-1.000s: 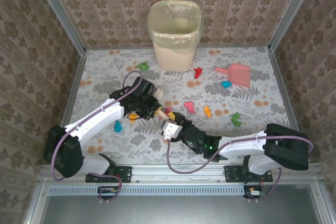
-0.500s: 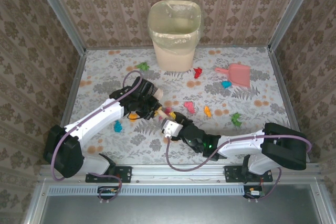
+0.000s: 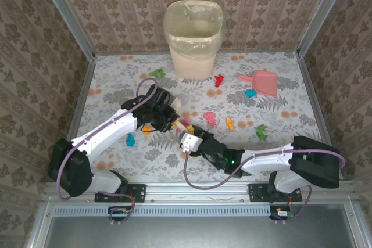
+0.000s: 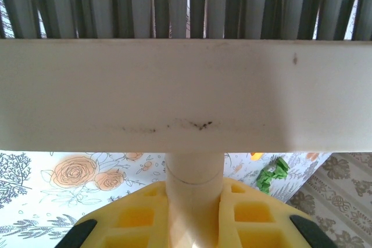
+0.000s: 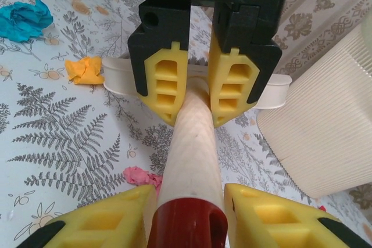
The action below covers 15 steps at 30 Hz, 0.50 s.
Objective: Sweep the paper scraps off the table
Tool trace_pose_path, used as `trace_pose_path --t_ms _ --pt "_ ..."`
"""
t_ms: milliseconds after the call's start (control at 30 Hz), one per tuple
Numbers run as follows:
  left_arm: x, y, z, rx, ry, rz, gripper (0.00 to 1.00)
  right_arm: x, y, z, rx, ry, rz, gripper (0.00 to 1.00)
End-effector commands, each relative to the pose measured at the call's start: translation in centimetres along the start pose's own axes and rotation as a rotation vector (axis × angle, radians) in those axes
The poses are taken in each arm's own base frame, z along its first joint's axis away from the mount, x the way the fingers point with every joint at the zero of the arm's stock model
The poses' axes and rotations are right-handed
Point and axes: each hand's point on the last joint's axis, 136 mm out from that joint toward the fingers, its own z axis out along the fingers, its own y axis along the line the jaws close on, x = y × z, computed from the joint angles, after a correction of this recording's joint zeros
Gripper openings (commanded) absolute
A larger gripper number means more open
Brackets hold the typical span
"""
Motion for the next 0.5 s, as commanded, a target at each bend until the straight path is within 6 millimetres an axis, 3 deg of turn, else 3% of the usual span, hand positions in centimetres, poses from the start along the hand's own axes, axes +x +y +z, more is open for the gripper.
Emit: trace_pose_path --t_ms 0,167,467 --pt "0.09 -0.52 -0.10 0.021 0.013 -0.014 0.00 -2.38 -1.43 -0.52 0.015 -0.065 0.069 0.37" --pt "0.12 -0.46 0.10 0.023 0.018 -0.022 0.00 -2.62 -1.63 -0.72 0.016 -0.073 0.080 0.39" --pt "0.24 -0.77 -0.01 0.035 0.024 -0.020 0.00 -2.43 -1.57 -0.52 0.017 -0.058 0.070 0.34"
